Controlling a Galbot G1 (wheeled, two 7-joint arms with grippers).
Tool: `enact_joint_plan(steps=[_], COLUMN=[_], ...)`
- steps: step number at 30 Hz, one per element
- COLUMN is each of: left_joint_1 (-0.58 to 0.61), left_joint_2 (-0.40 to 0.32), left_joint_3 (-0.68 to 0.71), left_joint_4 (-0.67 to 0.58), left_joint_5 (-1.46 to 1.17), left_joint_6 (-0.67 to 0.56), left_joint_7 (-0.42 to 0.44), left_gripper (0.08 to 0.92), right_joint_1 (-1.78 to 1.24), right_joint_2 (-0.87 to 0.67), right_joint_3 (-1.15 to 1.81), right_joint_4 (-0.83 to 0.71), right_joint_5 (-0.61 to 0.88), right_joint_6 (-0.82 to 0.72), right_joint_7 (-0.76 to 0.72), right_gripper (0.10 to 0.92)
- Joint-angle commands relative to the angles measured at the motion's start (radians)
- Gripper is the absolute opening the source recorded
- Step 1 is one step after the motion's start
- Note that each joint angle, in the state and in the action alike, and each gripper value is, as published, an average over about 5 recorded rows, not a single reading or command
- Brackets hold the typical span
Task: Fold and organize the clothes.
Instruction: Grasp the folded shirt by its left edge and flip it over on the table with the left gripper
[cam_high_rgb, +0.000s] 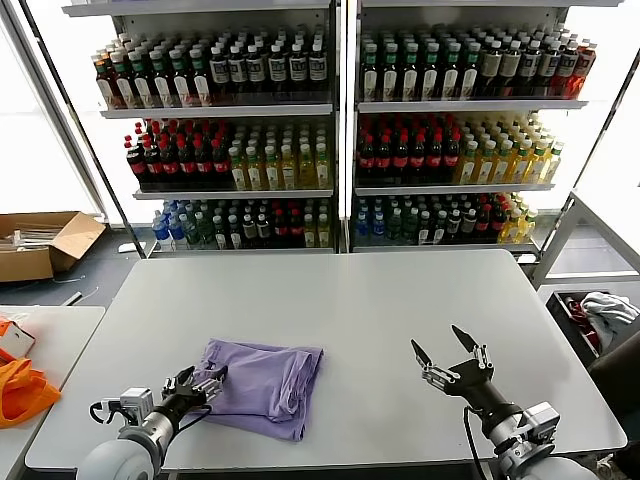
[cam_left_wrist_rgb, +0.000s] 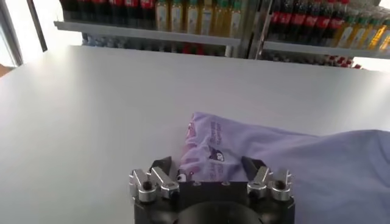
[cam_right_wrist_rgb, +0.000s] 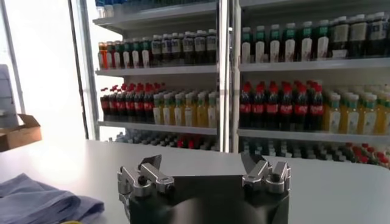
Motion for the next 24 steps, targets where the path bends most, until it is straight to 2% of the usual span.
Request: enact_joint_plan(steps=[1, 11, 19, 24], left_joint_1=[0.005, 0.010, 0.059, 0.073], left_joint_2=[-0.034, -0.071, -0.114, -0.110], left_joint_3=[0.000, -0.026, -0.130, -0.297], left_joint_4=[0.016, 0.030, 0.005, -0.004], left_joint_5=[-0.054, -0.094, -0.133, -0.195], left_joint_6=[0.005, -0.012, -0.047, -0.054], left_joint_7=[0.020, 0.020, 0.013, 0.008], left_gripper=[0.664, 0.378, 0.157, 0.122], right_joint_1=[-0.004, -0.020, -0.018, -0.017], right_joint_2=[0.001, -0.001, -0.003, -0.009], right_joint_3=[0.003, 0.016, 0.022, 0.026], right_joint_4=[0.010, 0.022, 0.022, 0.016], right_joint_5=[-0.001, 0.001, 0.008, 0.018], right_joint_6=[0.001, 0.004, 0.006, 0.008], right_joint_7=[-0.001, -0.003, -0.004, -0.006], right_gripper=[0.823, 0.823, 0.823, 0.823])
